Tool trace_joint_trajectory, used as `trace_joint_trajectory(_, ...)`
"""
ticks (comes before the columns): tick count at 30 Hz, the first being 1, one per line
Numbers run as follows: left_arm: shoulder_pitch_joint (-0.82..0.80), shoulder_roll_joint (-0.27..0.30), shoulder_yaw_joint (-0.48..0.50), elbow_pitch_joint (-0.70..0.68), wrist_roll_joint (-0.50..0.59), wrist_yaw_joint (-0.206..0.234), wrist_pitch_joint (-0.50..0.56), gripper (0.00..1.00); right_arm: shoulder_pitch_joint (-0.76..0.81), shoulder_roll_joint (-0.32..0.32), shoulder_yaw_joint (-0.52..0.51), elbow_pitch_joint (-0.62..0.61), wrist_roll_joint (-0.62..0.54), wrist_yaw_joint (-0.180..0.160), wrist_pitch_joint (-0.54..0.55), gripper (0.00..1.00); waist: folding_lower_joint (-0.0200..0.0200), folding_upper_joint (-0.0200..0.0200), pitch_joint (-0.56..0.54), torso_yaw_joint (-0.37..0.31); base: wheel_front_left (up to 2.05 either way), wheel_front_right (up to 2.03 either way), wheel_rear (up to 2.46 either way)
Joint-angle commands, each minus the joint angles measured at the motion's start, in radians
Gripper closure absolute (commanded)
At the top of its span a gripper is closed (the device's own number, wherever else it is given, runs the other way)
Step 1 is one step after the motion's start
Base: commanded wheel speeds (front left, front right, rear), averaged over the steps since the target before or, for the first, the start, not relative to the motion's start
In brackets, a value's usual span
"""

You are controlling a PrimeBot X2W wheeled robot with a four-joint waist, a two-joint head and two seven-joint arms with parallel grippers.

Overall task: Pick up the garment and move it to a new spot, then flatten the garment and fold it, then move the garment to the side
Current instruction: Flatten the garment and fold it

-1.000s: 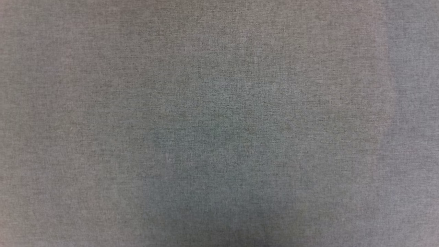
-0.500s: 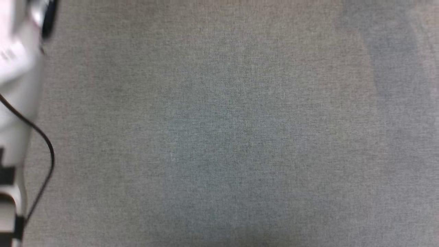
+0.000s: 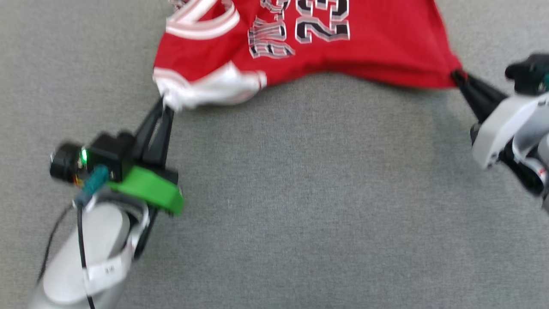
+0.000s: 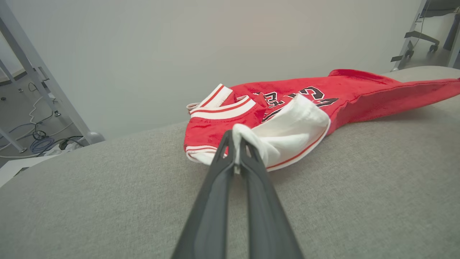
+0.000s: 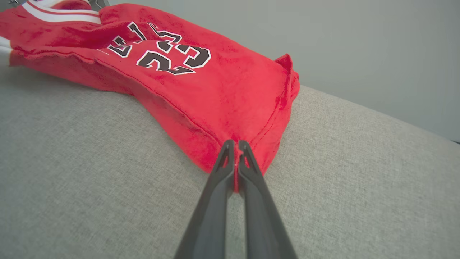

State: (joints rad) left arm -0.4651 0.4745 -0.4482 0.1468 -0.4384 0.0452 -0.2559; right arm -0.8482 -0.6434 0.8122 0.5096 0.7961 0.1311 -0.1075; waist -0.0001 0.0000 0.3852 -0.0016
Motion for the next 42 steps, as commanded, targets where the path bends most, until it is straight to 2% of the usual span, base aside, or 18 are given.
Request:
trace_joint_trajectory(1, 0.055, 0.007, -0.001, -0.007, -0.015, 0.012, -0.006, 1.00, 0.044, -0.007, 0.001, -0.008, 0.018, 0.000, -0.009, 1.00, 0.0001, 0.0000, -0.092, 0.004, 0.00, 0.00, 0.00)
trace_joint_trajectory(12, 0.404, -0.008, -0.001, -0.074, -0.112, 0.070, -0.005, 1.00, 0.345, -0.059, -0.031, -0.057, 0.073, 0.000, -0.014, 1.00, 0.0001, 0.0000, -0.234, 0.017, 0.00, 0.00, 0.00)
trace_joint_trajectory(24, 0.642, -0.028, -0.039, -0.085, -0.203, 0.083, 0.024, 1.00, 0.687, -0.088, -0.174, -0.163, 0.079, 0.000, 0.025, 1.00, 0.0001, 0.0000, -0.332, 0.030, 0.00, 0.00, 0.00)
trace_joint_trajectory(30, 0.686, -0.027, -0.079, -0.094, -0.214, 0.077, 0.071, 1.00, 0.843, -0.083, -0.282, -0.237, 0.073, 0.000, 0.067, 1.00, 0.0001, 0.0000, -0.342, 0.042, 0.00, 0.00, 0.00)
trace_joint_trajectory(35, 0.663, -0.028, -0.085, -0.083, -0.201, 0.075, 0.066, 1.00, 0.903, -0.058, -0.365, -0.281, 0.026, 0.000, 0.106, 1.00, 0.0001, 0.0000, -0.346, 0.046, 0.00, 0.00, 0.00)
trace_joint_trajectory(38, 0.611, -0.017, -0.090, -0.074, -0.182, 0.055, 0.067, 1.00, 0.906, -0.029, -0.413, -0.309, 0.000, 0.000, 0.134, 1.00, 0.0001, 0.0000, -0.343, 0.048, 0.00, 0.00, 0.00)
trace_joint_trajectory(42, 0.501, 0.006, -0.106, -0.040, -0.145, 0.006, 0.086, 1.00, 0.881, 0.001, -0.469, -0.337, -0.022, 0.000, 0.170, 1.00, 0.0001, 0.0000, -0.341, 0.047, 0.00, 0.00, 0.00)
